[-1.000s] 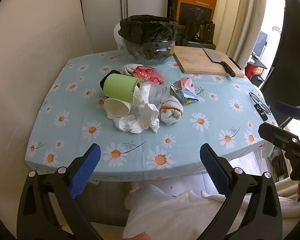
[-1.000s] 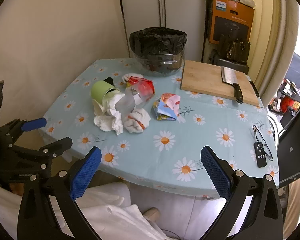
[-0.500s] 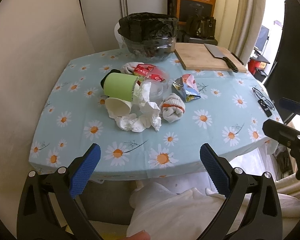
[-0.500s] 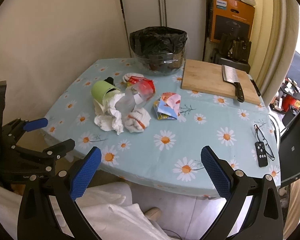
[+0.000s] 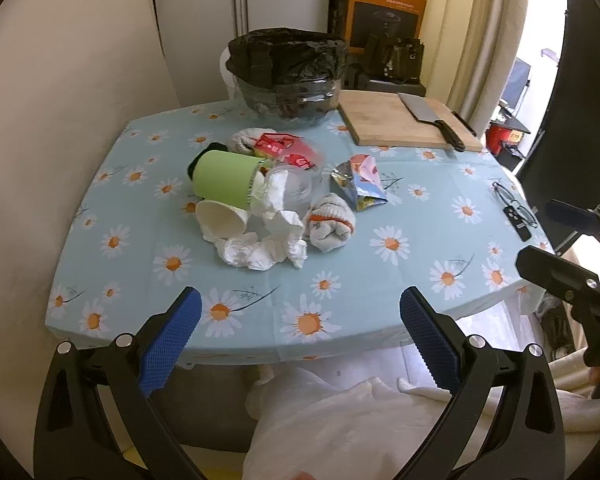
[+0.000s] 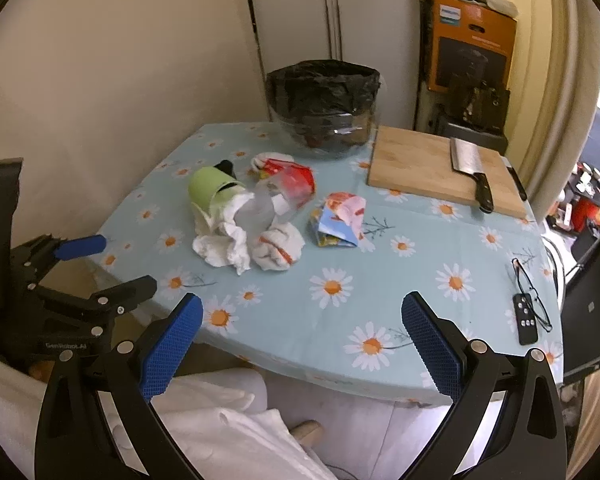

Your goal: Collect trash

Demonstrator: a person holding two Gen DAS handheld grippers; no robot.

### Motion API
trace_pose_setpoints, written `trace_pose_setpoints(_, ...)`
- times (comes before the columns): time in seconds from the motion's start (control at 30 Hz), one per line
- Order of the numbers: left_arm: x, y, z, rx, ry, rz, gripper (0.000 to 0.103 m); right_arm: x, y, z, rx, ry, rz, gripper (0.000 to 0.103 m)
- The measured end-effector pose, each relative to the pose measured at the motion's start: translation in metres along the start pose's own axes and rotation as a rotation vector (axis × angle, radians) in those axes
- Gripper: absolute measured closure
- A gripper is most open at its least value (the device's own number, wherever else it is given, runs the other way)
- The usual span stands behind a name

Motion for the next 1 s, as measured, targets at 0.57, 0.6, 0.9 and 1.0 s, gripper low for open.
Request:
trace_pose_setpoints(0.57,-0.004,0.003,-0.002,-0.001,0.018,-0.083,0.006,-0.011,-0.006,0.002,-0.026,-0.080,-0.020,0.008)
trace_pose_setpoints(0.6,-0.005,0.002,-0.003,0.001,0.020,-0.092,0.006,-0.014,-0.006,0.003,-0.030,-0.085,-0.027,0.008)
trace_pose_setpoints(0.9,-0.030,-0.026,-0.020,-0.009,0.008,-0.116,0.006,-0.037,-0.028,0.015,-0.053,-0.069,-0.046,0.008)
trace_pose_setpoints(1.0,-0.040,-0.041,-0.026,-0.014,0.008,-0.117,0.006,-0.049,-0.038,0.021,-0.064,-0.080,-0.062,0.008)
Point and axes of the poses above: each gripper's, at about its wrist camera, not at the fingertips, and x roughly against the way its jaws point, z to its right, y to its underside, the point moved 5 cm from there along -x, roughly the way its jaws point
